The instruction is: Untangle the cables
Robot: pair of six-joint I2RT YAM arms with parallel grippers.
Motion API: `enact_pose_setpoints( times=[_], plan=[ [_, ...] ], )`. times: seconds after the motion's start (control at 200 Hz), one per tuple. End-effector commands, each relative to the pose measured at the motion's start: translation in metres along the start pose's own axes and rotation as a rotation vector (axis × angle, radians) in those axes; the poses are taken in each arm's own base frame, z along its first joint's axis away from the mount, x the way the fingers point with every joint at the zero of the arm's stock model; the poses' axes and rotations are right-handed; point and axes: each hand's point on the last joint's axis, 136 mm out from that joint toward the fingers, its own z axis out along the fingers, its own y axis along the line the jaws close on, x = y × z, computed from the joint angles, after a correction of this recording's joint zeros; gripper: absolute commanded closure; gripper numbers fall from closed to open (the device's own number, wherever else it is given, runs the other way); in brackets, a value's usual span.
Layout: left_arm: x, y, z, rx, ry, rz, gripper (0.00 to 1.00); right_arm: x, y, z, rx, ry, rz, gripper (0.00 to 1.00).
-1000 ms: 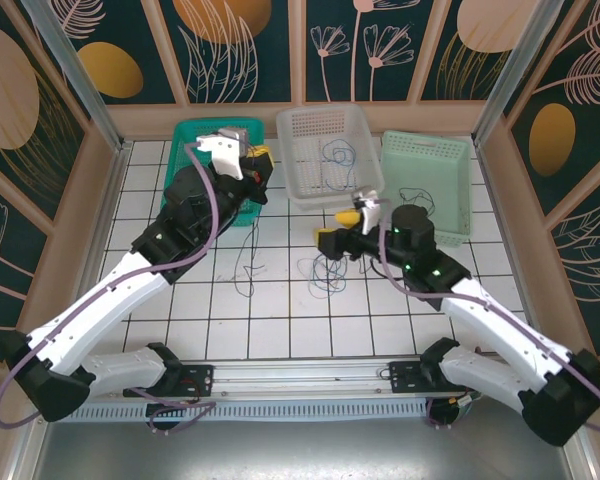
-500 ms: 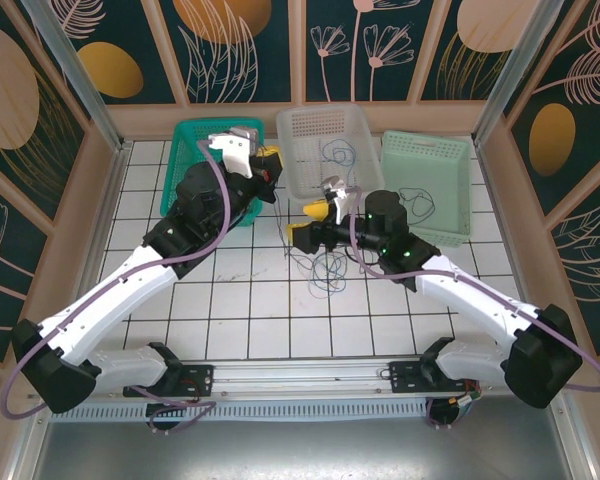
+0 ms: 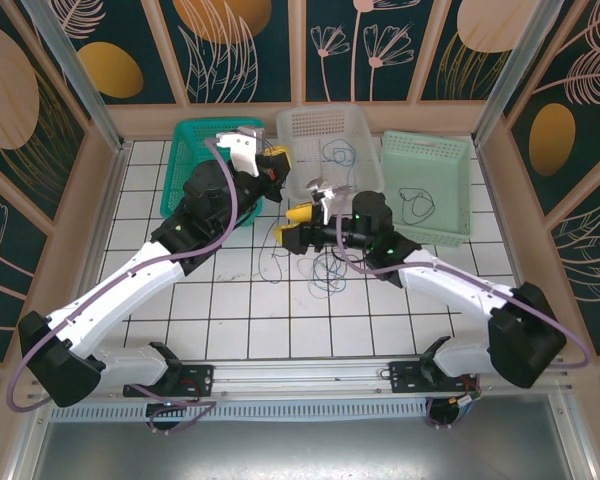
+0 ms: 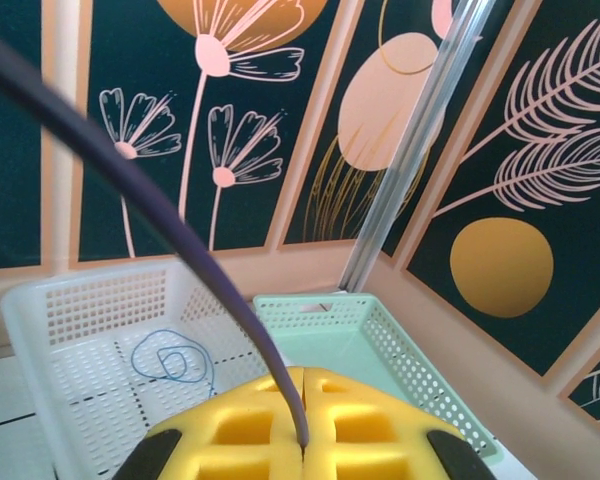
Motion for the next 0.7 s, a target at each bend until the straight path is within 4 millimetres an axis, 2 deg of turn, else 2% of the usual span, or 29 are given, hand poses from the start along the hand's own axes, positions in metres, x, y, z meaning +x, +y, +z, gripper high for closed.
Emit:
enact_pose_setpoints(
  times=[0.0, 0.155, 0.275, 0.415, 0.551, 0.581, 0.656, 0.696],
  plan=[
    [-0.022, -0.013, 0.002, 0.06, -0.065, -0.037, 0.96, -0.022, 0.018, 0.012, -0.084, -0.049, -0.039, 0.32],
    [-0.024, -0.009, 0.002, 0.034, -0.058, -0.017, 0.95, -0.023, 0.014, 0.02, -0.07, -0.052, -0.044, 0.65],
    [-0.026, -0.003, -0.004, -0.002, -0.071, -0.006, 0.93, -0.02, 0.009, 0.013, -0.02, -0.042, -0.05, 1.0],
    [-0.022, 0.005, -0.009, -0.038, -0.073, 0.005, 0.88, -0.018, 0.0, -0.003, 0.069, -0.009, -0.056, 1.0],
    [-0.019, 0.013, -0.012, -0.074, -0.071, 0.014, 0.76, -0.031, -0.007, -0.03, 0.149, -0.026, -0.075, 1.0],
    [-0.019, 0.014, -0.013, -0.08, -0.073, 0.016, 0.67, -0.037, -0.008, -0.038, 0.167, -0.037, -0.08, 1.0],
    [-0.019, 0.018, -0.015, -0.102, -0.075, 0.019, 0.35, -0.048, -0.017, -0.055, 0.231, -0.052, -0.083, 1.0],
    [-0.016, 0.019, -0.016, -0.109, -0.068, 0.027, 0.25, -0.053, -0.025, -0.065, 0.281, -0.056, -0.084, 1.0]
  ],
)
